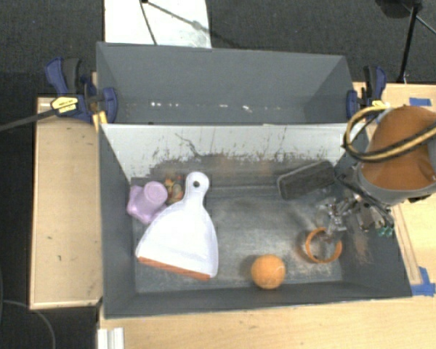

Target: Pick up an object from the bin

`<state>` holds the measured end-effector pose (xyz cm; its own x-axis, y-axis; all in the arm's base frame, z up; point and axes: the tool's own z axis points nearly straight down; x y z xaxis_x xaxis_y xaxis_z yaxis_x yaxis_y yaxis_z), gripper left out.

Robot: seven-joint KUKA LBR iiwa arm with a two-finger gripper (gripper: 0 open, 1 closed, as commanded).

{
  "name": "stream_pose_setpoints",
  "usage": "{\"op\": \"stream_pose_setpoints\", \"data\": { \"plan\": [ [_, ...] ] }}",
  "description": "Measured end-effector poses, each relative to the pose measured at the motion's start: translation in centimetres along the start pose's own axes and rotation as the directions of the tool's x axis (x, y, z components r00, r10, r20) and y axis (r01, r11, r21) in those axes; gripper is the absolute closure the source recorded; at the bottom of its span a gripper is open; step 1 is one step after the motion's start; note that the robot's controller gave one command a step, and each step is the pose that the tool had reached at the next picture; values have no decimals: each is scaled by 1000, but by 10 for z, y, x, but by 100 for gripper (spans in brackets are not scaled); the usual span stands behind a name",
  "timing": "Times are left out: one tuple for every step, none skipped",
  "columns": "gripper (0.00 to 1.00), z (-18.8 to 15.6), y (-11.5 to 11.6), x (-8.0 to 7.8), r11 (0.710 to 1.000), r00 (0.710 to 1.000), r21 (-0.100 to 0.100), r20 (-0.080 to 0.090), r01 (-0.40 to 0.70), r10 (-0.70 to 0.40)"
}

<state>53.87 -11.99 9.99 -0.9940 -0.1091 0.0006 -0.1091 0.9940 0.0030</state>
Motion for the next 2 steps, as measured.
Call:
{"op": "stream_pose_setpoints", "data": {
  "plan": [
    [100, -23, 0, 0, 1000, 1000, 1, 0, 1, -1],
    [100, -45, -1, 0, 1000, 1000, 2, 0, 0, 0]
  ]
}}
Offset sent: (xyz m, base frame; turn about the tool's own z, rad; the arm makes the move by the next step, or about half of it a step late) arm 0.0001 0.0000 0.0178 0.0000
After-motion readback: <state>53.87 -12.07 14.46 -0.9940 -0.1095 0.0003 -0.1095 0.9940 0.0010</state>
